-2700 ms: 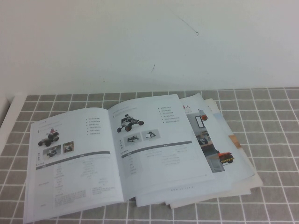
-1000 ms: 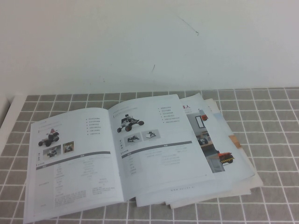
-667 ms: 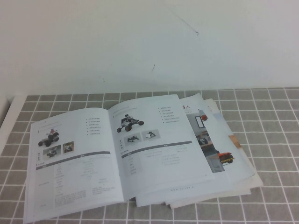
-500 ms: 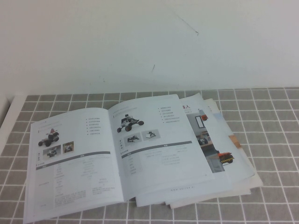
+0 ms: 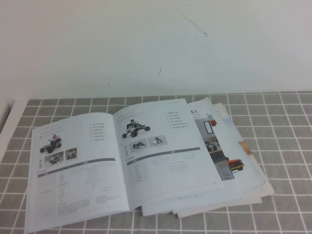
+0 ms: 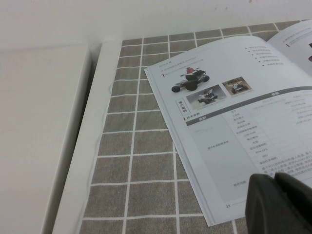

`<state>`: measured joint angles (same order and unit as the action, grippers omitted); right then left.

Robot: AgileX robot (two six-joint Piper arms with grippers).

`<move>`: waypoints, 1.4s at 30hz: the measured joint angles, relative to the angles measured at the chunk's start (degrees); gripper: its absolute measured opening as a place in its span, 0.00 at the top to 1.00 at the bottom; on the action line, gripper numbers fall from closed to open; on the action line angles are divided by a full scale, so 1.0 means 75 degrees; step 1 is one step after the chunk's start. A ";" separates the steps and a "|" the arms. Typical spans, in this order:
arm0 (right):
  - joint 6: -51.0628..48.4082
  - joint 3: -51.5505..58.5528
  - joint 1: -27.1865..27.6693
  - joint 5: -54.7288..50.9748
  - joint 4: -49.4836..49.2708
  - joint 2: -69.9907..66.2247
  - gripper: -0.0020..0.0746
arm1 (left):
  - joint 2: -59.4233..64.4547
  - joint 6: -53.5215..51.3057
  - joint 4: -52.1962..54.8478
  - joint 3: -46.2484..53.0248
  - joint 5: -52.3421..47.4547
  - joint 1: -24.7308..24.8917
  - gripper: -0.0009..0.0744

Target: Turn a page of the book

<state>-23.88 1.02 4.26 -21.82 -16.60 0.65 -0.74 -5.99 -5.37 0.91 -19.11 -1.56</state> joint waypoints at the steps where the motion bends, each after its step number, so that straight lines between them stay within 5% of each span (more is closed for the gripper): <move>1: -0.0033 0.0000 0.0000 0.0000 0.0001 0.0000 0.98 | 0.0000 0.0000 0.0000 0.0000 0.0000 0.0000 0.99; 42: -0.0118 0.0000 0.0000 -0.0013 0.0011 0.0000 0.98 | 0.0000 0.0041 0.0000 0.0000 0.0000 0.0000 0.99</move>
